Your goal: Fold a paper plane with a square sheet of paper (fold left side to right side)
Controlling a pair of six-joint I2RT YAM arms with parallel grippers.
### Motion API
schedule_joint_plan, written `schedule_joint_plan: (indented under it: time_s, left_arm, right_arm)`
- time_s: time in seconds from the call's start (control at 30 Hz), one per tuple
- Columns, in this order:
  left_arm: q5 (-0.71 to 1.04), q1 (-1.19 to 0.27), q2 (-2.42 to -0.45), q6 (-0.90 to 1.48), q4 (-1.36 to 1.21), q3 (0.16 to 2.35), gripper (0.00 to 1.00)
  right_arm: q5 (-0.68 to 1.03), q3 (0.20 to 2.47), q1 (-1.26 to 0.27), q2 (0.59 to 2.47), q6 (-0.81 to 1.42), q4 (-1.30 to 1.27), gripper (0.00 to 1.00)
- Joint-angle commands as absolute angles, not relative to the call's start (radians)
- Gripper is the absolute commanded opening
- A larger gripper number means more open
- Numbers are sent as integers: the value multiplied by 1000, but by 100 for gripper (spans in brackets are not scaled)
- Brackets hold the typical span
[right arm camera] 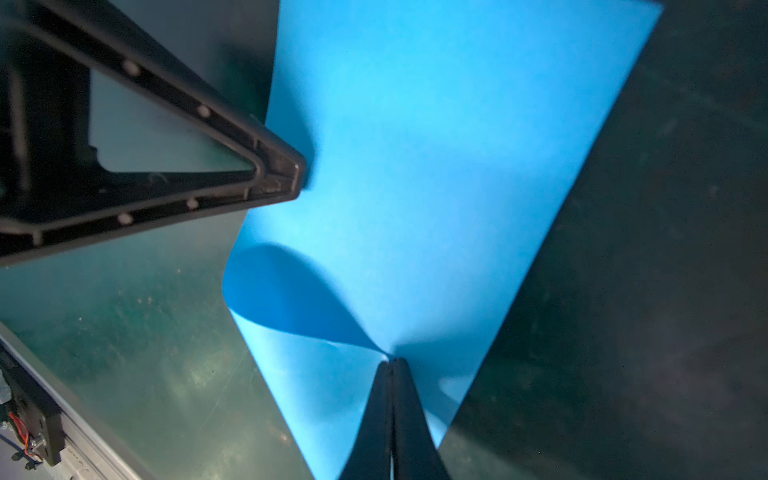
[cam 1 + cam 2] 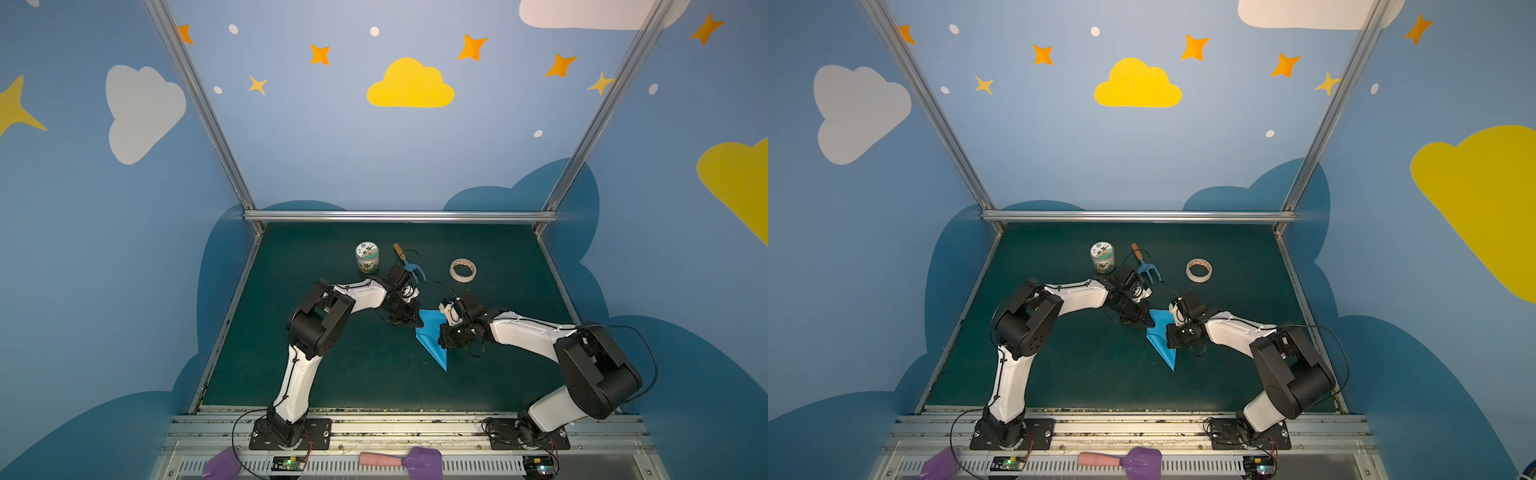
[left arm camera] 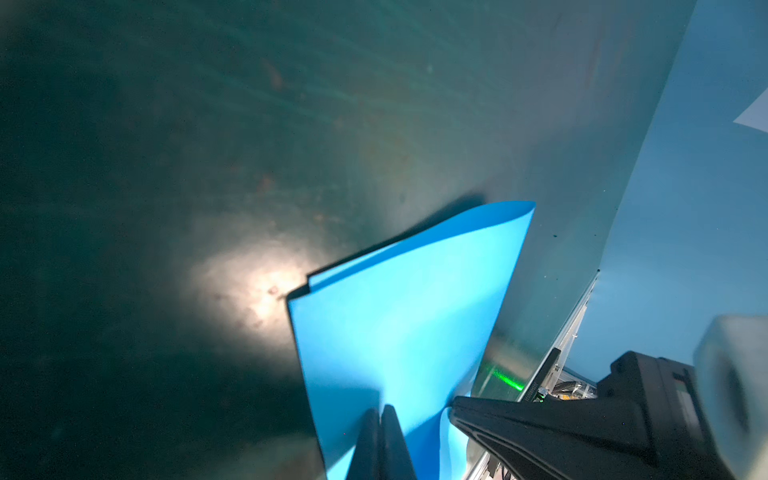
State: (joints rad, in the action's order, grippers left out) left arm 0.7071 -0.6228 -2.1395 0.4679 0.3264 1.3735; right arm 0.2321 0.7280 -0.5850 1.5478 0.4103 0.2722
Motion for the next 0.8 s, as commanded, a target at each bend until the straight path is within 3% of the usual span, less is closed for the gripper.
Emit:
schedule_joint_plan:
  time_s: [0.0,0.77]
  left_arm:
    - [648,-630,-2152,462,388,1330,4]
    - [653,-606,-2069,483,362,1319,4]
  right_arm:
    - [182,704,-575,1544,417,296,0]
    - [193,689,-563,1585,437,290,0]
